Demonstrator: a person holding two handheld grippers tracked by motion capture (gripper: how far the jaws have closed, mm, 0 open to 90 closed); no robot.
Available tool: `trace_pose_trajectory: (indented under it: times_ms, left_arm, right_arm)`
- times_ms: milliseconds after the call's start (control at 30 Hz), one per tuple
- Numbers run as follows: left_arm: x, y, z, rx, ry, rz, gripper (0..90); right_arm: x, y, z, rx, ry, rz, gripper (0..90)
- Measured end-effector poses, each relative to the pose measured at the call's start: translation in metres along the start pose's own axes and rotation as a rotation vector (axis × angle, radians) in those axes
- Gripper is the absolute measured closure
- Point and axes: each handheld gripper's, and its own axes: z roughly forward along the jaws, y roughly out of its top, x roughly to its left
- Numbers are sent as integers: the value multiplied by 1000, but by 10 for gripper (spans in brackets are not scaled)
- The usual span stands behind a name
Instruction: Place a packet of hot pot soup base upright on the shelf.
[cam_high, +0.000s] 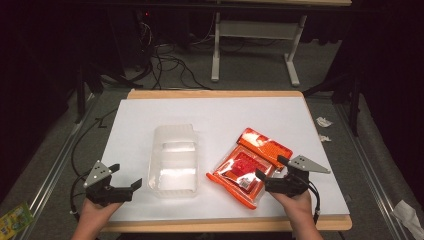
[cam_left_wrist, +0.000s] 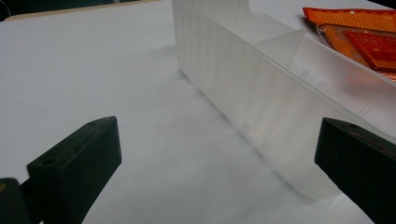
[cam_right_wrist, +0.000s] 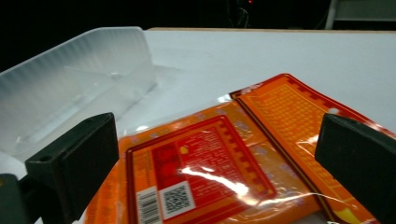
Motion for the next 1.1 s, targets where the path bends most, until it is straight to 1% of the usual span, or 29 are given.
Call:
trace_pose_trajectory:
  times_ms: [167, 300, 433, 467, 500, 533, 567, 667, 700, 733, 800, 833, 867, 900, 1033, 1100]
  left_arm:
    - [1, 0, 0, -5, 4, -3, 13]
    - [2, -1, 0, -1, 6, -8, 13]
    - [3, -2, 3, 12, 14, -16, 13]
    - [3, -2, 4, 13, 15, -19, 13]
    - [3, -2, 4, 13, 15, -19, 12]
    - [1, -2, 5, 17, 14, -16, 13]
    - [-1, -2, 6, 20, 14, -9, 13]
    - [-8, -1, 8, 33, 19, 22, 13]
    - [-8, -1, 8, 33, 19, 22, 13]
    - [-8, -1, 8, 36, 19, 26, 13]
    - [-10, -2, 8, 39, 20, 31, 13]
    - [-10, -2, 8, 39, 21, 32, 13]
    - [-10, -2, 8, 39, 22, 33, 13]
    - [-10, -2, 7, 40, 22, 33, 13]
    - [-9, -2, 6, 35, 25, 33, 13]
    - [-8, -2, 5, 34, 24, 34, 13]
  right_arm:
    - [-22, 0, 1, 4, -52, 40, 1]
    - [-45, -2, 5, 19, -91, 94, 1]
    - [-68, -2, 11, 30, -107, 162, 2]
    - [-73, -2, 13, 33, -112, 171, 5]
    - [-73, -2, 13, 33, -112, 171, 5]
    - [-83, -2, 17, 45, -123, 200, 10]
    - [-87, -2, 18, 49, -128, 201, 18]
    - [-101, -3, 23, 55, -143, 249, 50]
    - [-101, -3, 23, 55, -143, 249, 50]
    - [-108, -5, 26, 59, -140, 274, 68]
    - [-112, -6, 29, 76, -142, 287, 91]
    - [-113, -7, 31, 86, -135, 304, 106]
    - [-114, -7, 33, 93, -133, 309, 115]
    - [-115, -7, 35, 99, -130, 320, 147]
    - [-117, -9, 38, 107, -122, 356, 172]
    - [-118, -10, 40, 114, -114, 362, 191]
